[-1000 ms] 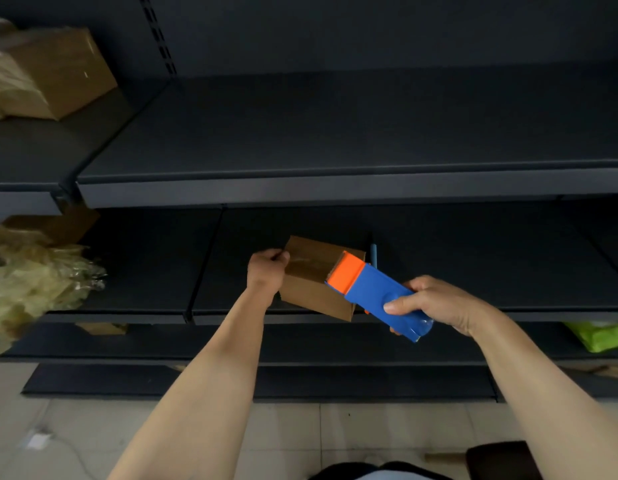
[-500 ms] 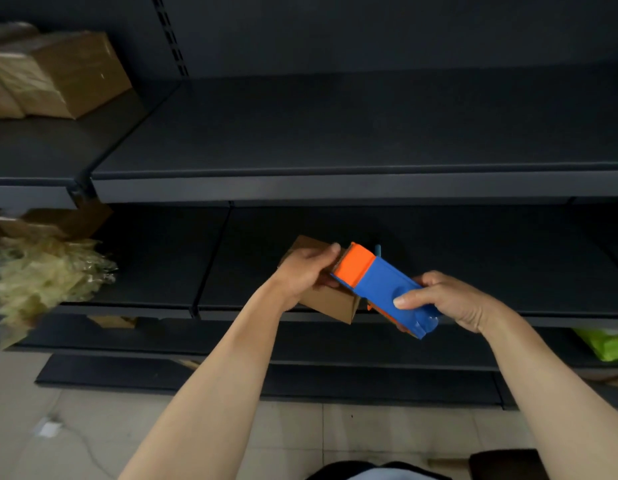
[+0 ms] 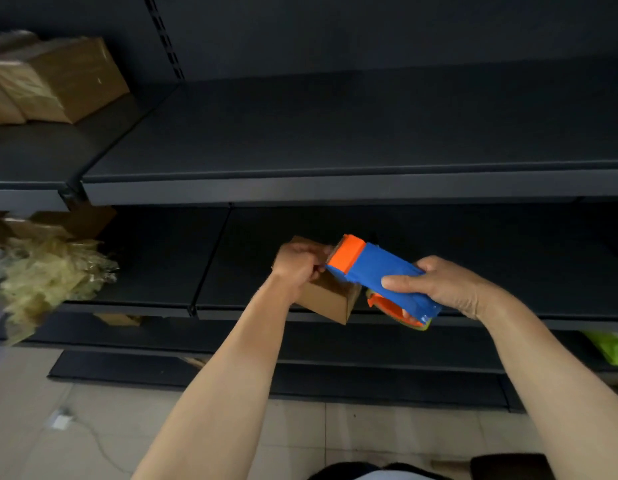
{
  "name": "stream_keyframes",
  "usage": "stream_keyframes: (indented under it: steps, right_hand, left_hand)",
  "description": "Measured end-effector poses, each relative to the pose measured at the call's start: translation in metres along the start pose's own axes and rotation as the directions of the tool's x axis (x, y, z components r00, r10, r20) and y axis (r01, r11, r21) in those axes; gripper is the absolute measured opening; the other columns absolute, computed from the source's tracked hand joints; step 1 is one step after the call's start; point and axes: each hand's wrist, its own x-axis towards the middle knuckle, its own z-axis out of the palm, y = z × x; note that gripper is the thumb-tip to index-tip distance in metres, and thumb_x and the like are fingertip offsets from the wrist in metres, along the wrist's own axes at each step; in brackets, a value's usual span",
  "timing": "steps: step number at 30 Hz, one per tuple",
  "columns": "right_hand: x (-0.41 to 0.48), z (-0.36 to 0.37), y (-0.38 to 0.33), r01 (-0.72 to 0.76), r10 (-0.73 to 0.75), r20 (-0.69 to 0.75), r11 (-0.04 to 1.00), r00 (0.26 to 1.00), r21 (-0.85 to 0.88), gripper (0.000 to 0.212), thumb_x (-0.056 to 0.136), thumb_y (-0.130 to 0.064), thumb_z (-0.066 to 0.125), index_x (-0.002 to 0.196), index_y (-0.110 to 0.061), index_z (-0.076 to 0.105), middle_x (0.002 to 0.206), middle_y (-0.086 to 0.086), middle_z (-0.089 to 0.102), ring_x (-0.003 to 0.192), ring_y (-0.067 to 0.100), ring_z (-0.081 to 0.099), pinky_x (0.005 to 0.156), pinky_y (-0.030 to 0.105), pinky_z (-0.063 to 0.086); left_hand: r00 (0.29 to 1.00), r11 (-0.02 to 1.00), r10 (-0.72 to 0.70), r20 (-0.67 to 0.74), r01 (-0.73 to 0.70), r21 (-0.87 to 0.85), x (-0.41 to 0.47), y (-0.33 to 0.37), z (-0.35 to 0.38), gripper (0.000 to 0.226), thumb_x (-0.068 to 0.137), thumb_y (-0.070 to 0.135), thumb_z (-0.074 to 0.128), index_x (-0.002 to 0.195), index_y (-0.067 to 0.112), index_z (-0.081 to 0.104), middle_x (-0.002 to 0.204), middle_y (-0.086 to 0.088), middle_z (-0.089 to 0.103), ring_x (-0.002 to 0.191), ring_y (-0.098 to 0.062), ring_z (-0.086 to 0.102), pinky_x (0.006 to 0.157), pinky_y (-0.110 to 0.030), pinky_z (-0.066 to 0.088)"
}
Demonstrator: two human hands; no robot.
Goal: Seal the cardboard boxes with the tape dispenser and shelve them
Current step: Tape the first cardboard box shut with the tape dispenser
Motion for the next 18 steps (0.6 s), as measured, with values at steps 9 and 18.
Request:
stream_keyframes:
  steps: [9, 18]
  right_hand:
    - [-0.008, -0.035, 0.029, -0.129, 0.123, -0.047, 0.98, 0.991, -0.149, 0.078, 0.031, -0.079, 0.07, 0.069, -0.011, 0.069, 0.057, 0.003, 0.068, 0.05, 0.011, 0.062, 0.051, 0.02, 0.043]
    - [0.008, -0.033, 0.03, -0.146, 0.151, 0.038, 0.983, 0.988, -0.113, 0.074, 0.047, -0.074, 0.077, 0.081, -0.008, 0.068, 0.063, 0.005, 0.071, 0.055, 0.013, 0.066, 0.051, 0.02, 0.048]
  left_hand:
    - [0.951, 0.996, 0.038, -0.308, -0.011, 0.089, 0.048, 0.008, -0.047, 0.016, 0.085, 0.016, 0.069, 0.073, 0.009, 0.062, 0.065, -0.001, 0.059, 0.053, -0.008, 0.05, 0.051, -0.02, 0.042]
    - [0.92, 0.98, 0.069, -0.387, 0.01, 0.199, 0.061, -0.008, -0.046, 0.021, 0.085, 0.016, 0.069, 0.068, 0.009, 0.06, 0.065, -0.004, 0.059, 0.057, -0.013, 0.053, 0.051, -0.022, 0.042]
